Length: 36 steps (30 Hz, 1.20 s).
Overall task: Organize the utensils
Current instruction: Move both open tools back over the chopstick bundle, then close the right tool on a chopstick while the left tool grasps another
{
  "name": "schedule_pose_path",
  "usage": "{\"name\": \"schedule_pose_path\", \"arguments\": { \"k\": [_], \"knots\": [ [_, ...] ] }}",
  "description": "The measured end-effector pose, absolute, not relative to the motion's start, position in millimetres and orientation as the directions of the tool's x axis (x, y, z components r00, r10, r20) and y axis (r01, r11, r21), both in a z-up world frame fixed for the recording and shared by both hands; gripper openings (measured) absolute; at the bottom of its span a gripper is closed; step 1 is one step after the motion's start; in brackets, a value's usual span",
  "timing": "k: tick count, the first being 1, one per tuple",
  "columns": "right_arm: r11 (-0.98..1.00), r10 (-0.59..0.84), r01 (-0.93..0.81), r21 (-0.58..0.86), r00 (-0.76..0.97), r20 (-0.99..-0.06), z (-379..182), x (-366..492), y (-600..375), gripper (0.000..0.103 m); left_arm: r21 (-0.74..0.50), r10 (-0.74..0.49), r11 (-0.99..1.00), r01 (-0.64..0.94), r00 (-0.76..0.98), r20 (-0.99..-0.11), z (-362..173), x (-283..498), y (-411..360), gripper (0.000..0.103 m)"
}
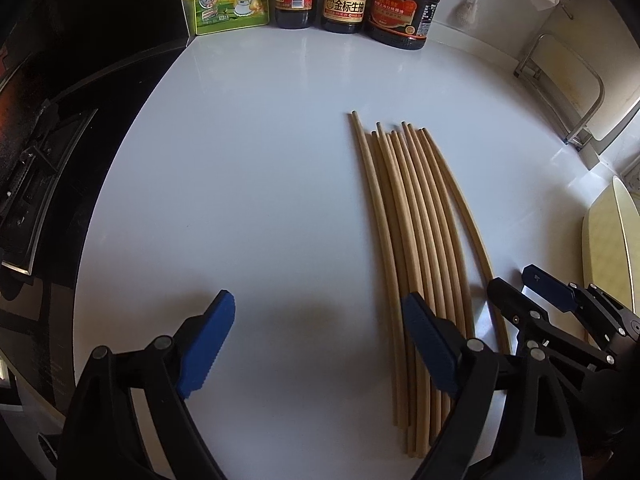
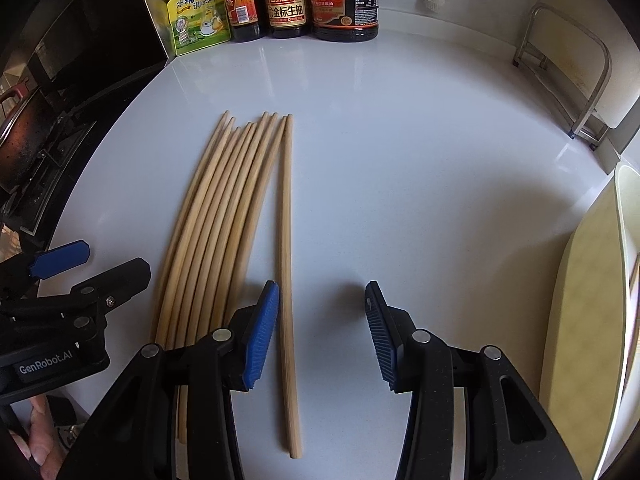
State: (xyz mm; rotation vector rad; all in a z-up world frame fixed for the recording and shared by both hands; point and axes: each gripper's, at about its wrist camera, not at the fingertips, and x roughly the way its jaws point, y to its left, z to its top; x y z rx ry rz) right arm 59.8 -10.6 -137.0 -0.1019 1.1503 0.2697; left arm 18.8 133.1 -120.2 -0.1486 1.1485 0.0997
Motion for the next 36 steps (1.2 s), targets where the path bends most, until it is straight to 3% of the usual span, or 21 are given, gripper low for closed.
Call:
{"name": "schedule_pose_path", "arguments": {
  "k": [19,23,26,29,31,33,34,36],
  "knots": [
    [0.961,0.158,-0.272,0.051,0.389,-0.907,-133.5,66.1,-17.0,0.043,0.006,0.079,0.983,-0.184,0.396,-0.915,-134.3,35.2,134.1,0.085],
    [0.958,0.151,-0.283,0.037,0.393,-0.907,-134.3,68.7,-12.1,0.043,0.006,0.082,0.983,-0.186,0.403,-0.911,-132.7,40.0,134.7,0.078],
    [0.955,0.141,-0.295,0.018,0.4,-0.906,-134.8,71.1,-7.6,0.043,0.006,0.079,0.984,-0.176,0.411,-0.908,-131.0,45.1,132.4,0.069],
    [0.948,0.134,-0.317,-0.002,0.407,-0.904,-135.2,71.5,-2.7,0.042,0.002,0.067,0.988,-0.155,0.42,-0.905,-128.9,48.3,127.9,0.054],
    [0.943,0.142,-0.333,-0.002,0.409,-0.901,-134.6,70.7,0.4,0.034,-0.005,0.055,0.99,-0.14,0.421,-0.905,-127.6,48.1,124.9,0.038],
    [0.935,0.148,-0.356,-0.007,0.406,-0.902,-133.6,69.1,4.8,0.013,-0.015,0.04,0.992,-0.127,0.418,-0.908,-126.1,47.4,122.7,0.024],
    [0.932,0.149,-0.363,-0.008,0.403,-0.903,-133.3,68.4,7.2,0.008,-0.024,0.03,0.992,-0.124,0.414,-0.91,-125.7,47.1,122.4,0.016],
    [0.933,0.153,-0.36,0.0,0.396,-0.905,-132.4,69.6,8.7,0.006,-0.042,0.01,0.992,-0.118,0.405,-0.914,-125.4,46.3,123.0,0.008]
  ]
}}
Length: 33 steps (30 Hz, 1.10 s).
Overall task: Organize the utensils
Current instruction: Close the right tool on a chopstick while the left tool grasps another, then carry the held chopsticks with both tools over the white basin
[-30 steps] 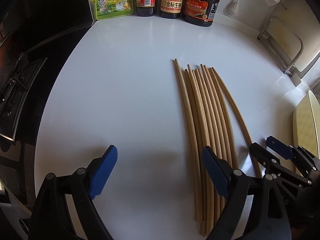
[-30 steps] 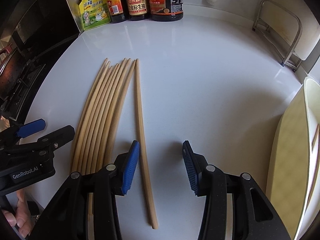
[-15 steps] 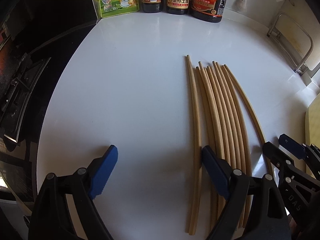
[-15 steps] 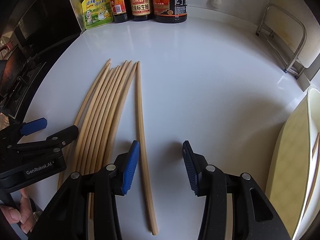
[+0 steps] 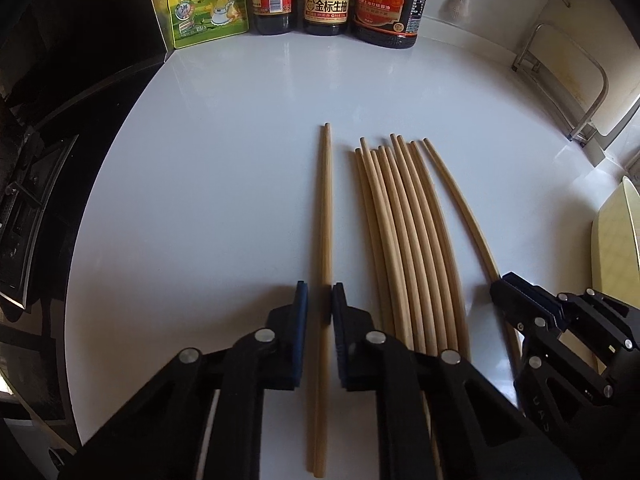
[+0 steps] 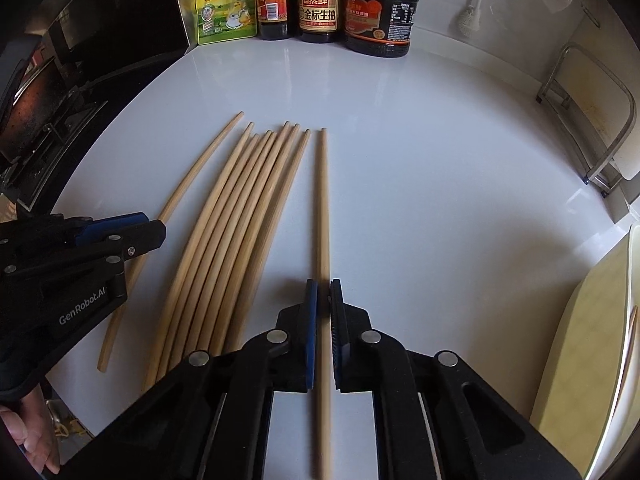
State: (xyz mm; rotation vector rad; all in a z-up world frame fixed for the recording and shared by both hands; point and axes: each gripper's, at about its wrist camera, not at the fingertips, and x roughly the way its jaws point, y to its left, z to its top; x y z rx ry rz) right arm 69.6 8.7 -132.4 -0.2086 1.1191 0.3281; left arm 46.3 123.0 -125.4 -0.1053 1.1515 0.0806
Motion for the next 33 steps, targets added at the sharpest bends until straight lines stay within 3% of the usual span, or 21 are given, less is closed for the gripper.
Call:
{"name": "schedule_pose_path", "arguments": {
  "k": [7,20,33],
  "knots": [
    [0.953,0.206,-0.285,0.102,0.363,-0.909,-124.8,70.9,-1.8,0.006,-0.095,-0.051,0.99,-0.106,0.357,-0.933,-123.6,42.0,130.9,0.008],
    [0.958,0.259,-0.218,0.188,0.367,-0.894,-85.8,56.0,-12.0,0.006,-0.085,-0.075,0.996,-0.011,0.38,-0.922,-80.7,30.5,136.4,0.008],
    [0.973,0.219,-0.043,0.228,0.494,-0.841,-31.5,26.9,-82.8,0.006,-0.061,-0.156,0.975,0.213,0.464,-0.872,-18.0,41.8,67.1,0.008]
  ]
}}
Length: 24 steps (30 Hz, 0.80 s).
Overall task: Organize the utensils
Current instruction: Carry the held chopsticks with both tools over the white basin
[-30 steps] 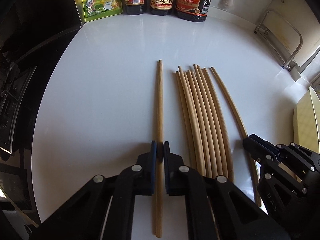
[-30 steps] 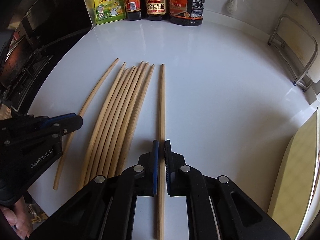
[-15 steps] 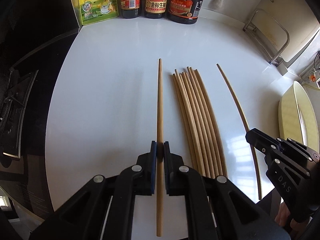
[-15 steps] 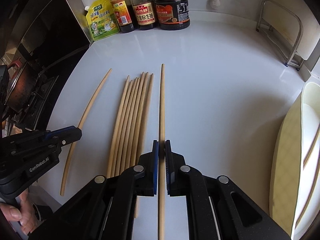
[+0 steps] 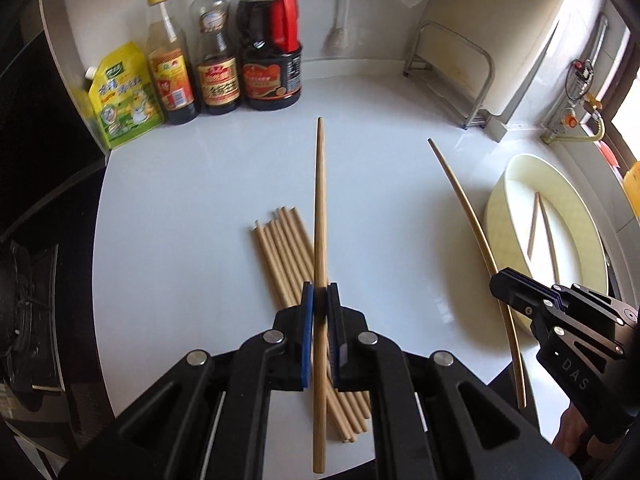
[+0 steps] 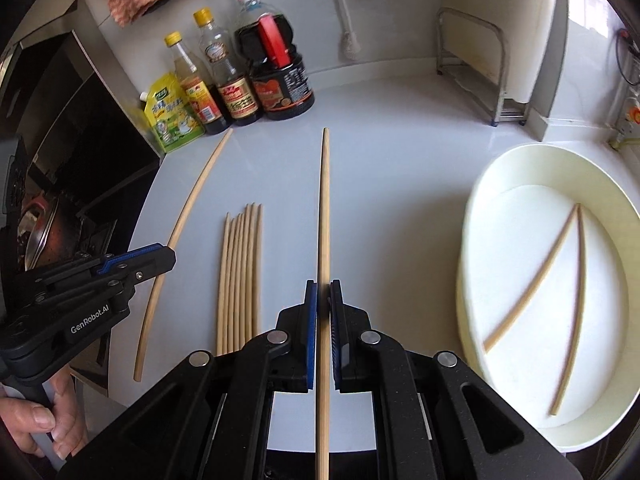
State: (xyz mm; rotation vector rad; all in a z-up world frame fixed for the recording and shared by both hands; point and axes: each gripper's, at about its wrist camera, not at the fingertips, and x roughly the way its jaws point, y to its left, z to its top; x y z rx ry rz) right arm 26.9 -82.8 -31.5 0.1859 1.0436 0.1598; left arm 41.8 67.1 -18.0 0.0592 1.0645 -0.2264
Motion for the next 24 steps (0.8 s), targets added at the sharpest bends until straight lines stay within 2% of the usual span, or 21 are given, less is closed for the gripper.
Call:
{"name": "schedule_pose_path", "arguments": {
  "k": [13,24],
  "knots": [
    [0.95,0.009,0.25,0.186,0.575,-0.818,-4.1,-14.8,-227.2,0.006,-0.082,-0.348,0.856,0.511,0.451,-0.822,15.3,37.6,-86.3,0.008],
    [0.916,-0.031,0.352,0.195,0.546,-0.837,-21.6,-22.1,-300.5,0.006,-0.088,-0.396,0.772,0.63,0.369,-0.841,-2.8,45.4,-183.7,0.008]
  ]
}}
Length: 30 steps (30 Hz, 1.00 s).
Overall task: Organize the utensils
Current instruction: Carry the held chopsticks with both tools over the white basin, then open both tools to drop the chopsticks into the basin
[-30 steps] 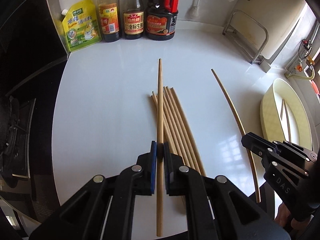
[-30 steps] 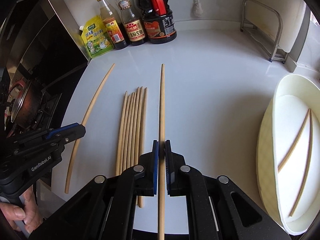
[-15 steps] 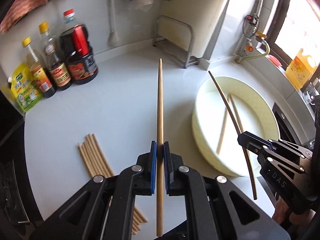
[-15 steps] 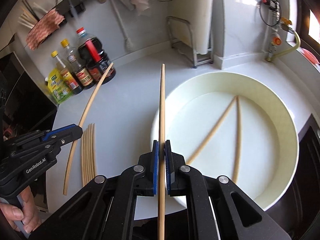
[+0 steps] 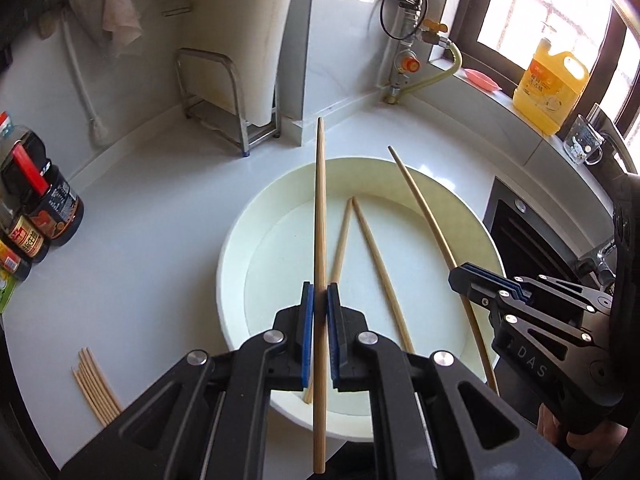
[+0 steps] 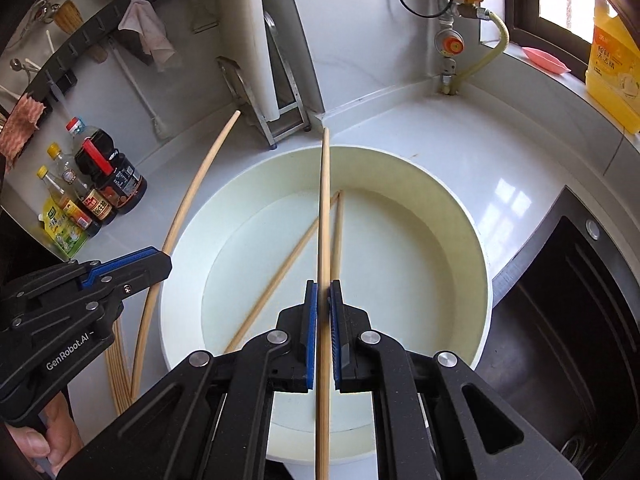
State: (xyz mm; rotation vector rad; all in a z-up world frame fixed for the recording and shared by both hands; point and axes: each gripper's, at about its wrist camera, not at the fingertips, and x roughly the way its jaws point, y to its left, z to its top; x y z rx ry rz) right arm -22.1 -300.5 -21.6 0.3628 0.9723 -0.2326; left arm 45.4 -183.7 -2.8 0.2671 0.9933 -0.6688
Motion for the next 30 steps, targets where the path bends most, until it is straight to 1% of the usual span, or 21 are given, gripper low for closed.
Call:
{"name": "schedule_pose_path", "arguments": {
  "k": [7,16,30],
  "knots": [
    [0.909,-0.002,0.357,0.215,0.521,-0.854,-40.3,-12.1,-314.9,0.006,-0.058,-0.359,0.775,0.629,0.363,-0.86,-16.5,57.3,-205.0,0.008],
    [0.915,0.011,0.348,0.204,0.483,-0.876,-59.4,3.2,-317.3,0.006,-0.055,-0.327,0.782,0.621,0.333,-0.885,-33.4,69.7,-215.4,0.008],
    [0.907,0.017,0.365,0.209,0.463,-0.886,-74.1,7.3,-322.7,0.006,-0.04,-0.298,0.771,0.635,0.305,-0.905,-47.1,70.3,-225.0,0.008]
  ]
}}
